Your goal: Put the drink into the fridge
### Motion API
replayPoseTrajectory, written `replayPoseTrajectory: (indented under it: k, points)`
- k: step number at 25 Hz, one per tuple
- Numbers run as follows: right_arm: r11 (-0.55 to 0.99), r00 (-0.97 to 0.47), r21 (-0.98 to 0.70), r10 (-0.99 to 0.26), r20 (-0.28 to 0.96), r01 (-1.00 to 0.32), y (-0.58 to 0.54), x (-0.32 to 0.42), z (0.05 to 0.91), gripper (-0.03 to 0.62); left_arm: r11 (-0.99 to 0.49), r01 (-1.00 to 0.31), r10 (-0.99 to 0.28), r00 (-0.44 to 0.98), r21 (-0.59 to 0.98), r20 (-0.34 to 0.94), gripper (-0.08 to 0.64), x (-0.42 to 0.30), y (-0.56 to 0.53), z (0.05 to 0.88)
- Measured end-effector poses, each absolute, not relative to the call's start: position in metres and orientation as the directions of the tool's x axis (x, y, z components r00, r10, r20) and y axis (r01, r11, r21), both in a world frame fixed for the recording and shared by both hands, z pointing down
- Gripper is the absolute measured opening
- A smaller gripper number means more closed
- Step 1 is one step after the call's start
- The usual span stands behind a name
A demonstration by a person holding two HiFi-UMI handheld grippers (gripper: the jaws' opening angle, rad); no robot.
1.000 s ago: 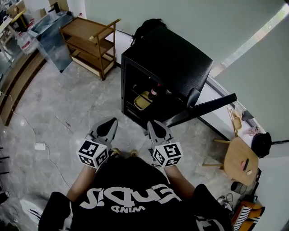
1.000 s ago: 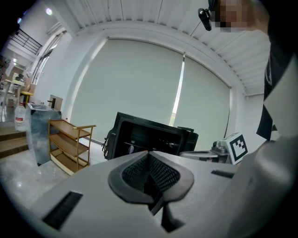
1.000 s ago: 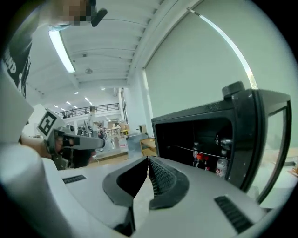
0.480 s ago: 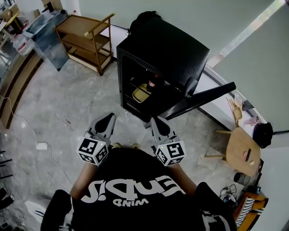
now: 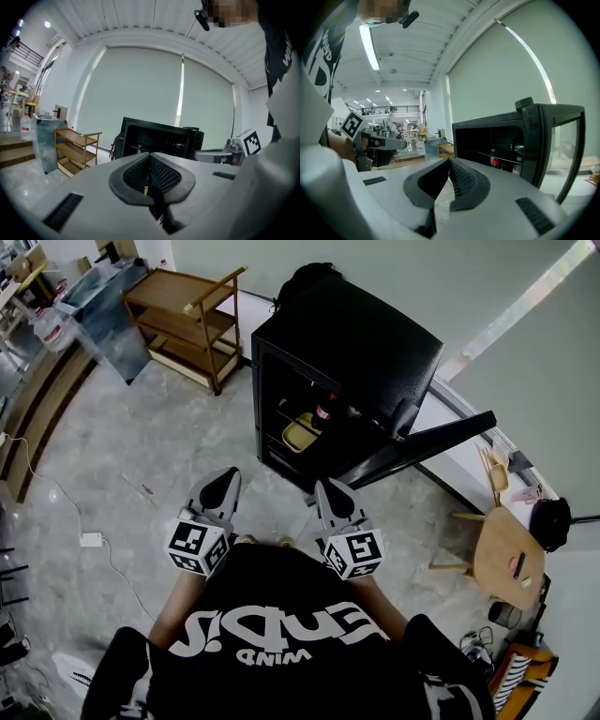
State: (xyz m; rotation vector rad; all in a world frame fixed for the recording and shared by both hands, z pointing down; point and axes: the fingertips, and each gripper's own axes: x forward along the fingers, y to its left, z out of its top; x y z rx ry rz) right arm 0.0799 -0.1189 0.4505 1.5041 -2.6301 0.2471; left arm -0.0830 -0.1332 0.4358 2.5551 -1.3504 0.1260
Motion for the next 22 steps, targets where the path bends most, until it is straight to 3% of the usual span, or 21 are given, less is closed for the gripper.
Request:
replayPoseTrajectory:
  k: [22]
  points:
    - [0.511, -0.519, -0.093, -0.836, 0.175, -0.854, -0.1201, 0.0778, 0.4545, 0.026, -0.545, -0.819, -0.795, 0.573, 0.181, 0.200, 0.008, -0.0846, -0.1318, 0.4367]
